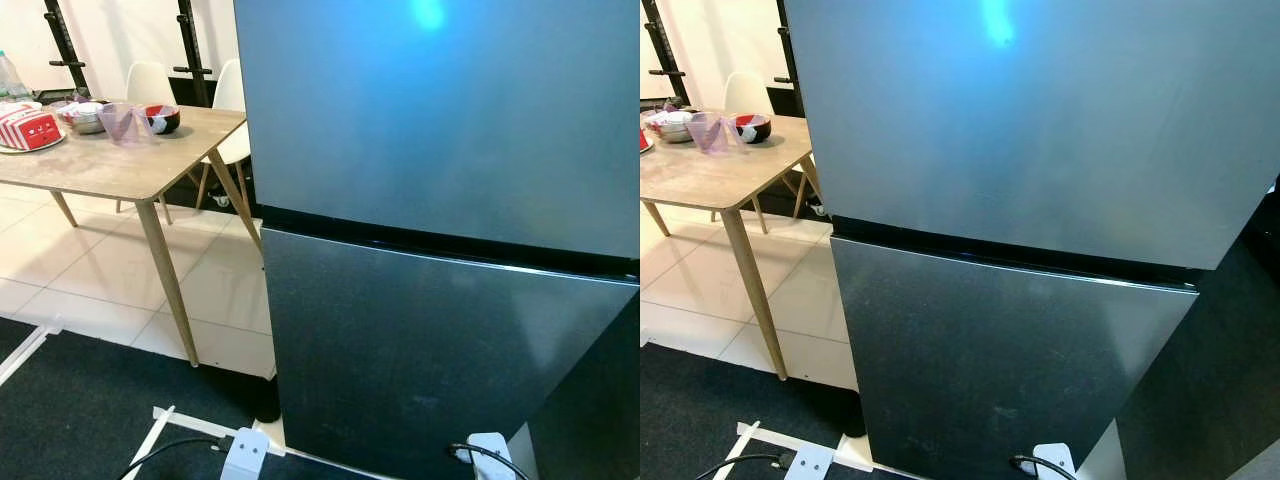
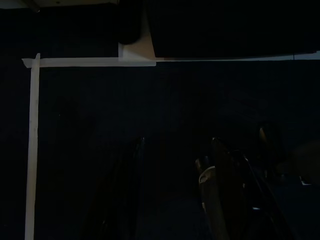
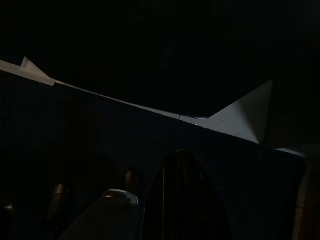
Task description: Restocking fridge
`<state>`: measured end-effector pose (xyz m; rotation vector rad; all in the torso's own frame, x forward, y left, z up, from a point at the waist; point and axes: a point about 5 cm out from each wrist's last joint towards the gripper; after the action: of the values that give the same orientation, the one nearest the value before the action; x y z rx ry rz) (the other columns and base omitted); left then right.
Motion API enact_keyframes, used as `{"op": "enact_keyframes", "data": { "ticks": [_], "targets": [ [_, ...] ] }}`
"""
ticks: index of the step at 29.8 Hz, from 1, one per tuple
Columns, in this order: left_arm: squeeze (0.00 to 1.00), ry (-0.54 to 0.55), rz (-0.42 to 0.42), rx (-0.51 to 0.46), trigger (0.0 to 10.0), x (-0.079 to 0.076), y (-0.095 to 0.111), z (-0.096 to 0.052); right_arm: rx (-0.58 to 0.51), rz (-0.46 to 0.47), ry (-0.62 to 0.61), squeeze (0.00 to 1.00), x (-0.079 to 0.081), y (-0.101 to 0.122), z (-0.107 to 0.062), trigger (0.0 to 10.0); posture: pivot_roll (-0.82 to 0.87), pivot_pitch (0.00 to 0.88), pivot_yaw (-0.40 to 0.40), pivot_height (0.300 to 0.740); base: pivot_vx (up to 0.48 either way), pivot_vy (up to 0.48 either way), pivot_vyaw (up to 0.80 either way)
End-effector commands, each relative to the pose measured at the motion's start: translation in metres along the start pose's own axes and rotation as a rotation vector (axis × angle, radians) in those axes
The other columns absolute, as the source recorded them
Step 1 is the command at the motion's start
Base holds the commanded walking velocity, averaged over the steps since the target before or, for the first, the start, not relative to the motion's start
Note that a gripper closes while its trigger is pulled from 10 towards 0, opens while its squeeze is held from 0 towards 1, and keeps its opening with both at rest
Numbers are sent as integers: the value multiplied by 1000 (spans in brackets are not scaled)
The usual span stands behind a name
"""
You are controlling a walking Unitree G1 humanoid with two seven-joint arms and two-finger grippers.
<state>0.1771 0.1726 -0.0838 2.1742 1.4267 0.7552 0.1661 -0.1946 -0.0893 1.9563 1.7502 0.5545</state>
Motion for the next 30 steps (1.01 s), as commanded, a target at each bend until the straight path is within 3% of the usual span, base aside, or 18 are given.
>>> {"op": "enact_keyframes", "data": {
  "ticks": [1,17,19,25,30],
  "targets": [
    [0,-14,14,5,10000,-4,-2,0,-7,-21,0,0,-2,1,0,10000,-1,0,-34,740,0,0,0],
    [0,-14,-15,-9,10000,-7,0,0,-15,-20,14,0,2,1,0,10000,-18,0,-19,740,0,0,0],
    [0,-1,-13,-25,10000,-3,3,0,-23,-20,26,0,3,1,0,10000,-21,0,-12,740,0,0,0],
    [0,104,-113,-61,10000,17,23,6,-69,21,21,0,0,15,2,10000,-16,0,8,740,0,0,0],
    [0,90,-4,-50,10000,28,37,10,-102,81,-15,0,-11,41,5,10000,-11,0,-28,740,0,0,0]
  ]
}}
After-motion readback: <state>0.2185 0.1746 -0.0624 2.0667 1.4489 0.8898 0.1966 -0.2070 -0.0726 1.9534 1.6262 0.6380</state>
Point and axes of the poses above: a point about 5 cm out from each wrist's last joint towards the gripper, its own z axis pointing out of the wrist towards the gripper, its own y axis along the axis of the wrist's last joint, x = y × z, and after that the axes turned 10 degrees about z, right-handed
